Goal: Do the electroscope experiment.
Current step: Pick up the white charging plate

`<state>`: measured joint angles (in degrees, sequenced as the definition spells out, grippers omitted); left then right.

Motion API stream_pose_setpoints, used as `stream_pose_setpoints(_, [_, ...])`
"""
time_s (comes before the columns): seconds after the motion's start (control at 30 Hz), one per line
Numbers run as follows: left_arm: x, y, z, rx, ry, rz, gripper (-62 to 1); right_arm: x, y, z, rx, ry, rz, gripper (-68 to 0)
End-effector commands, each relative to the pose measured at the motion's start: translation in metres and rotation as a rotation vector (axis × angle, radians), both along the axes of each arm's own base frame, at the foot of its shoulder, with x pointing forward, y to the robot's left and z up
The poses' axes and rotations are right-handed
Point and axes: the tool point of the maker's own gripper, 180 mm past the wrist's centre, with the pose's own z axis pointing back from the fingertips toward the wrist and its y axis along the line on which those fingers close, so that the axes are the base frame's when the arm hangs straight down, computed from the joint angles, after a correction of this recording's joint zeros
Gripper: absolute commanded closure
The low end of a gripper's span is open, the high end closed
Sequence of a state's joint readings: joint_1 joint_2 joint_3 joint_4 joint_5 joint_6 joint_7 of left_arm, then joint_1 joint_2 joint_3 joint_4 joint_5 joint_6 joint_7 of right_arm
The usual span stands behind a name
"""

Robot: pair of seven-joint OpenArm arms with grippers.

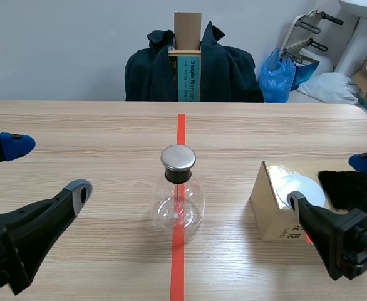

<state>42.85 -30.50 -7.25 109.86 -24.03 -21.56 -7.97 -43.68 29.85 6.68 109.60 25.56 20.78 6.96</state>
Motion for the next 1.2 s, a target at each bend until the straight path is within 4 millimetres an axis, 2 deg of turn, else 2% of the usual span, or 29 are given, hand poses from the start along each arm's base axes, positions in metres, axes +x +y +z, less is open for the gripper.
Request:
stream_pose_setpoints(0.0, [0.001,-0.003,0.008,-0.021,-0.027,-0.005,-62.3,0.004,0.003,0.01,0.016,-0.031,0.004,-67.9])
stream_pose_setpoints(0.43, [0.001,-0.003,0.008,-0.021,-0.027,-0.005,-62.3,0.004,0.004,0.008,-0.024,-0.038,0.022,-67.9])
stream_pose_setpoints(0.6, [0.001,-0.003,0.008,-0.021,-0.027,-0.005,-62.3,-0.016,0.025,0.008,-0.282,-0.1,0.191,-67.9])
stream_pose_setpoints(0.7, [0.001,-0.003,0.008,-0.021,-0.027,-0.005,-62.3,-0.044,0.047,0.005,-0.478,-0.172,0.374,-67.9])
stream_pose_setpoints(0.8, [0.001,-0.003,0.008,-0.021,-0.027,-0.005,-62.3,-0.076,0.058,-0.014,-0.683,-0.216,0.546,-67.9])
stream_pose_setpoints(0.9, [0.001,-0.003,0.008,-0.021,-0.027,-0.005,-62.3,-0.09,0.05,-0.03,-0.895,-0.296,0.59,-67.9])
stream_pose_setpoints(1.07, [0.001,-0.003,0.008,-0.022,-0.026,-0.007,-62.3,-0.082,0.028,-0.039,-1.13,-0.499,0.482,-67.9])
stream_pose_setpoints(1.17, [0.001,-0.003,0.008,-0.022,-0.026,-0.007,-62.3,-0.075,0.017,-0.045,-1.21,-0.583,0.405,-67.9])
